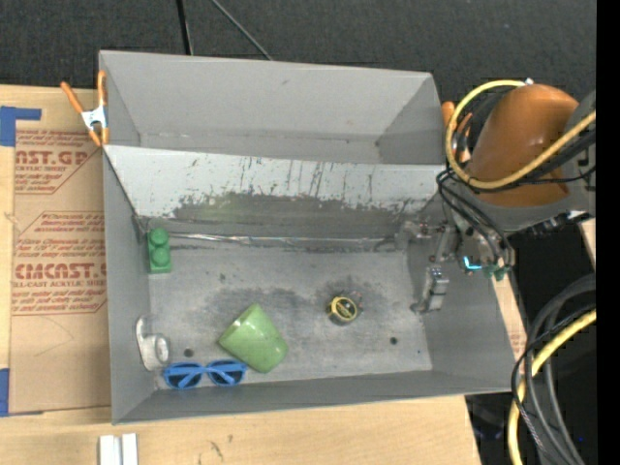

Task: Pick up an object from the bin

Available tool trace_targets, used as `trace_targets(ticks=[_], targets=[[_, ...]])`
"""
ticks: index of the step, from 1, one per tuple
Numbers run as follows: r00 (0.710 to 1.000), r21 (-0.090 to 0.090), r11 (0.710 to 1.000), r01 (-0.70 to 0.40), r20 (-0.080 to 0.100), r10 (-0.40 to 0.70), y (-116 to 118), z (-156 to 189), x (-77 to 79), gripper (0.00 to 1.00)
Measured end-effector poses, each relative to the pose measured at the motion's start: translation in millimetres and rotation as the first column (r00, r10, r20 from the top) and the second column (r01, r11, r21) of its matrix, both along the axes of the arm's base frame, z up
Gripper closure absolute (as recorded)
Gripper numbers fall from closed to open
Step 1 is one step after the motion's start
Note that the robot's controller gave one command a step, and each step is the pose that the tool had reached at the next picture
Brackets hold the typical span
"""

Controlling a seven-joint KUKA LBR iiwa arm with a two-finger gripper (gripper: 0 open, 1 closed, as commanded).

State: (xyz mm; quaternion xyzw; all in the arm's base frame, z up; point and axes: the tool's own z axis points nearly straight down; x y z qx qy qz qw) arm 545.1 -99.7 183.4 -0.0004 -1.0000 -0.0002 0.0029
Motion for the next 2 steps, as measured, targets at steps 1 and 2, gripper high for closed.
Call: trace_targets(ticks=[1, 2], targets=[[0.993, 0.003, 0.993, -0.118, 0.001, 0.118, 50.7, -111.2, 14.4, 0.0], [0.993, -0.001, 0.993, -0.115, 0.007, 0.115, 48.5, -106.6, 16.2, 1.0]])
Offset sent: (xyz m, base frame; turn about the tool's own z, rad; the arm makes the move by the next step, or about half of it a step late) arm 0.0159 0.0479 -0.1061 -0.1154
